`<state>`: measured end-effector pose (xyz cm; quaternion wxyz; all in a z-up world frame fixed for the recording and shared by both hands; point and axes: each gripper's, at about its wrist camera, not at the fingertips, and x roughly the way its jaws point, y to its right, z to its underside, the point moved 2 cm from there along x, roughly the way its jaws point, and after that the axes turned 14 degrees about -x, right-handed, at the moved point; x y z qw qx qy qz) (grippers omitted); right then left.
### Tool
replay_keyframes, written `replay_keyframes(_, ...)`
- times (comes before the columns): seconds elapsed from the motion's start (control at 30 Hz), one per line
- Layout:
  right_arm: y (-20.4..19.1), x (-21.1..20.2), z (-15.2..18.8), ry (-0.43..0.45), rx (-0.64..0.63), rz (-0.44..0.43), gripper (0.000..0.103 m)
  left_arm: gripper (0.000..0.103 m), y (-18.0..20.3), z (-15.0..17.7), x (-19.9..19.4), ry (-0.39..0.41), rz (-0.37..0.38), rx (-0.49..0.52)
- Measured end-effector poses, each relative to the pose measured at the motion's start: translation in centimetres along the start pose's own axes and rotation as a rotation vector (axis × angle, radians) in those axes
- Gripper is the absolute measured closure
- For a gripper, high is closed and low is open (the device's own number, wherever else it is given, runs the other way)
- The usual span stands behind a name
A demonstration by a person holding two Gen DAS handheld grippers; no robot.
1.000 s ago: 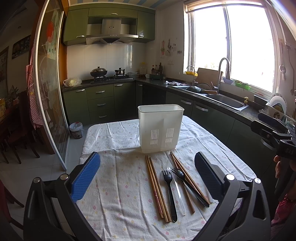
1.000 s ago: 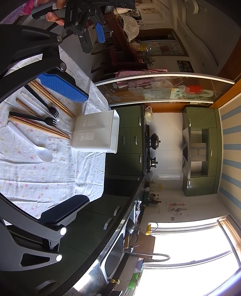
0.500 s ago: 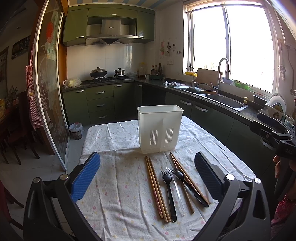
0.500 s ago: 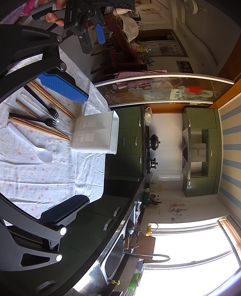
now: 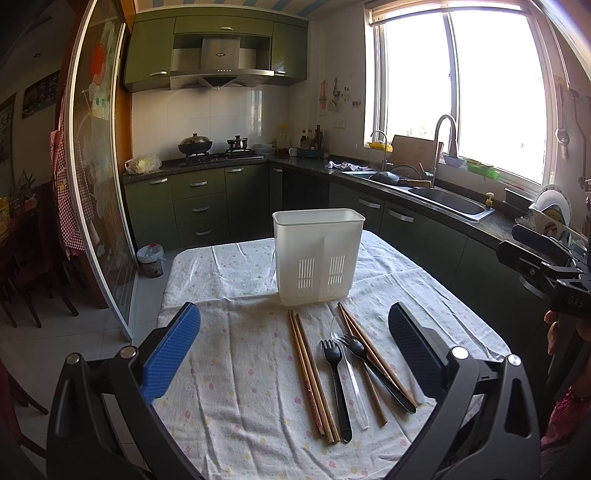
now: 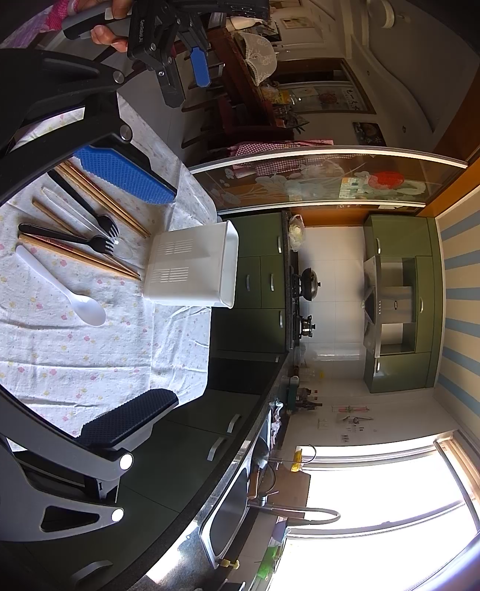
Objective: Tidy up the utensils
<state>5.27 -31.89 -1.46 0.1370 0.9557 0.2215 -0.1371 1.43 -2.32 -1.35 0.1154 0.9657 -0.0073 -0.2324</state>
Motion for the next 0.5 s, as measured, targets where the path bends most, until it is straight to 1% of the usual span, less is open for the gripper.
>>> replay_keyframes(0.13, -0.1, 0.2, 0.3, -0.006, 0.0, 0.0, 0.004, 0.006, 0.2, 0.0, 0.1, -0.011, 0.006, 0.001)
replay_keyframes(0.23, -0.2, 0.6, 0.7, -0.024, 0.002, 0.003, 0.004, 0.006, 0.6, 0.1, 1.0, -0.053, 0.021, -0.003)
replay_keyframes(0.3, -0.2, 0.8, 0.9, -0.039, 0.006, 0.007, 0.004, 0.006, 1.0, 0.4, 2.3, -0.124, 0.025, -0.003)
replay_keyframes(0.33, -0.1, 1.4, 1.1, -0.064, 0.006, 0.005, 0.004, 0.006, 1.2, 0.7, 3.3, -0.169, 0.023, -0.006)
replay_keyframes(0.4, 0.0, 1.9, 1.6, -0.092, 0.005, -0.001, 0.004, 0.006, 1.4, 1.3, 5.6, -0.291, 0.01, -0.029)
replay_keyframes(0.5, 0.5, 3.1, 2.6, -0.163, 0.018, 0.001, 0.004, 0.006, 1.4, 2.9, 9.3, -0.479, 0.049, -0.084)
